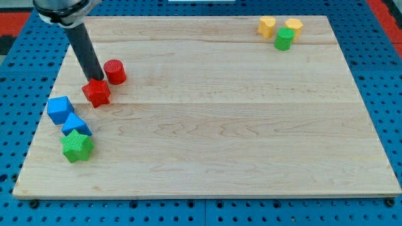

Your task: Place the red circle below the yellow heart

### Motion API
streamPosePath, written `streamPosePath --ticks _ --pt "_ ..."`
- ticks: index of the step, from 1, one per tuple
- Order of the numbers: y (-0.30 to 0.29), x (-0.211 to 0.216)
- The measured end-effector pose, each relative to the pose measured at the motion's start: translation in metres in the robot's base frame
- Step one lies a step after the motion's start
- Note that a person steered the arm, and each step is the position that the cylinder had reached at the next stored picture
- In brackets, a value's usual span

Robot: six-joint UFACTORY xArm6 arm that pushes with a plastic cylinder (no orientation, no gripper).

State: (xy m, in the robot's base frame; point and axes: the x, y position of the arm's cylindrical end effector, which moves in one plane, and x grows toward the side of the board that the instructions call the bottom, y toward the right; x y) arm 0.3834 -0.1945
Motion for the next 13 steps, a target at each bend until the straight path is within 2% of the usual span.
streamPosePath --ticks 3,4,5,6,7,8,9,11,13 --pt "0.113 -0.09" --pt "0.138 -0.078" --pt "0.123 -0.055" --pt "0.15 -0.06" --pt "0.17 -0.095" --pt "0.21 -0.112" --pt "0.265 -0.111" --pt "0.273 -0.056" --pt "0.322 -0.089"
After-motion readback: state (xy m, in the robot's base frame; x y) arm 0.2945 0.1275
